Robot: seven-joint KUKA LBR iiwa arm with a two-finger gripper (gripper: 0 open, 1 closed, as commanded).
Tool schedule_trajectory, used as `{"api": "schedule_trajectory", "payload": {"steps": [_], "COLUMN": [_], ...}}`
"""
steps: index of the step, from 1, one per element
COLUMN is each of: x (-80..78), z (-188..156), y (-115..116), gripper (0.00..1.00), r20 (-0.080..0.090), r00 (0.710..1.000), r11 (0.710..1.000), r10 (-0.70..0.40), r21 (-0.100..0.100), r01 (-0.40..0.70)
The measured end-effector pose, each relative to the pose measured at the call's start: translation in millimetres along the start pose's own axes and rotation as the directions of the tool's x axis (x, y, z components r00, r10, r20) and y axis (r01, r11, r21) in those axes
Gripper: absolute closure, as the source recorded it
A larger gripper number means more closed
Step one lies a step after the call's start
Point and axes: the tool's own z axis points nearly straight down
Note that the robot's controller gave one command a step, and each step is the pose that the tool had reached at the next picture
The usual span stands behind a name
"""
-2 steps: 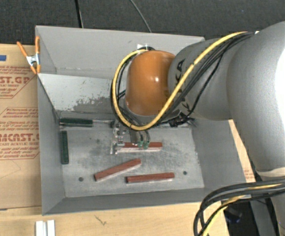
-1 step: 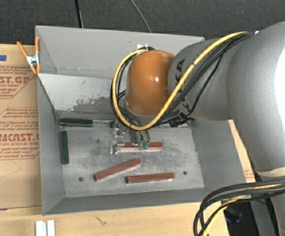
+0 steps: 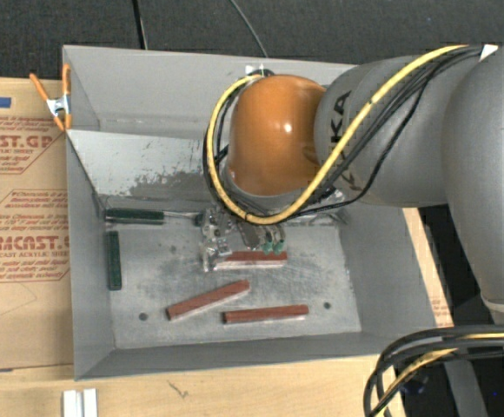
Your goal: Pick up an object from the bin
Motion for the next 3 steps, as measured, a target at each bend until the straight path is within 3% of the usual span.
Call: {"api": "schedule_trajectory", "payload": {"steps": [1,2,3], "x": [29.1,52.7,52.9], "z": [-11,-58,-57], "y": [-29,-62,-62], "gripper": [1.0,0.0,0.0], "r20": [0.017,0.013,0.011], "r00": [0.988,0.993,0.993], "r11": [0.989,0.993,0.993], "r10": [-0.151,0.116,0.116], "r21": [0.001,-0.002,-0.002], "r01": [0.151,-0.116,-0.116]}}
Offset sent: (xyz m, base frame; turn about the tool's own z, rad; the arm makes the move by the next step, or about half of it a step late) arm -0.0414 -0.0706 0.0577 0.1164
